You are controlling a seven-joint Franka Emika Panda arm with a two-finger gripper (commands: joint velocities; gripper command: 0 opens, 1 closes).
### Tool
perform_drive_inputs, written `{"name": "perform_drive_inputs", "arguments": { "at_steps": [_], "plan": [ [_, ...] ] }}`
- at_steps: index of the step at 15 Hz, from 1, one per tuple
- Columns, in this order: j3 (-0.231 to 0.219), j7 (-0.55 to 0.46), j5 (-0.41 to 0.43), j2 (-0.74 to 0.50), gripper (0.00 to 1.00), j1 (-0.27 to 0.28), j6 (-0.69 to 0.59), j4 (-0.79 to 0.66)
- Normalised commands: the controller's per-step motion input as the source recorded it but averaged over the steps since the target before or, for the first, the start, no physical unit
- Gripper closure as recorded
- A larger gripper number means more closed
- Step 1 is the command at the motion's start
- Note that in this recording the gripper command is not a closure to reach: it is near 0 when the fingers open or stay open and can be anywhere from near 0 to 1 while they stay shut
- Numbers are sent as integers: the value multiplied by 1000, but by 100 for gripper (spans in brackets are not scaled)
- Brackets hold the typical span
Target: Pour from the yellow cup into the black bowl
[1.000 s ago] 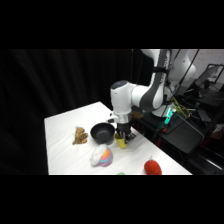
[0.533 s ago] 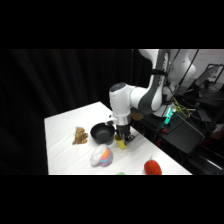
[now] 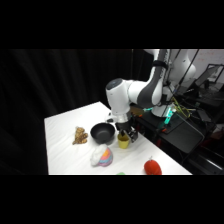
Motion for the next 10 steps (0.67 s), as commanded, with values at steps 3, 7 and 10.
{"name": "perform_drive_inputs", "arguments": {
  "at_steps": [3,7,10],
  "plan": [
    [-10,-26,-46,-695,0,-72,-384,-159],
    [-56,11,50,-941,0,-53,-380,-263],
    [-85,94,-110,-824,0,-28,-250,-260]
  ]
}}
